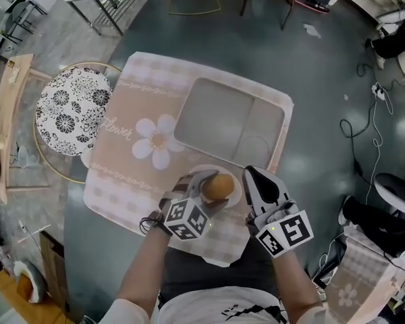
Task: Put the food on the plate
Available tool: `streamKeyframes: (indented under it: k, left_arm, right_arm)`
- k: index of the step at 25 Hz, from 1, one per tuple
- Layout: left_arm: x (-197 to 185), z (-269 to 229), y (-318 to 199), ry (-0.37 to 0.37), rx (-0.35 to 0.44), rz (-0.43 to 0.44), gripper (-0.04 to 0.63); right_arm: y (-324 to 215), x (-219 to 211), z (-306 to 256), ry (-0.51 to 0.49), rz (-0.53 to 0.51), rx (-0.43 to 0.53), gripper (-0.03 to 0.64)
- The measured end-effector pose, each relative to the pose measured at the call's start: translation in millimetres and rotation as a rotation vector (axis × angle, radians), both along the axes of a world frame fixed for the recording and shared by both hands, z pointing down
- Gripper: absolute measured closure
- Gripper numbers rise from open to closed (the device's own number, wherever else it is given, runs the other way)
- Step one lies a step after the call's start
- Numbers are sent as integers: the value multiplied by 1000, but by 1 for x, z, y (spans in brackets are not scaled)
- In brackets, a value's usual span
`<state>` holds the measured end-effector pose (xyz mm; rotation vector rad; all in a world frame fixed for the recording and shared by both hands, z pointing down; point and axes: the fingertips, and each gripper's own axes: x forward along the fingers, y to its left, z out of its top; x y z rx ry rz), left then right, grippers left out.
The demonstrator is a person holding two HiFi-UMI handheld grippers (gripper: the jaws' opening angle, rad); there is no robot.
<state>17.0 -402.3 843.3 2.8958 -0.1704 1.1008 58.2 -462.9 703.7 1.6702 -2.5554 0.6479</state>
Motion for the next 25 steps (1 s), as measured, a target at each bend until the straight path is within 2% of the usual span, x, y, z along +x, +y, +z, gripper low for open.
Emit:
streamKeyframes:
  k: [12, 25]
  left_arm:
    - [6, 26, 6, -42, 11, 50, 242]
    - [6, 21, 4, -29, -10, 46, 242]
  right_arm:
    - [-1, 3, 20, -5, -6, -7, 601]
    - [-8, -8, 23, -7, -38, 5, 601]
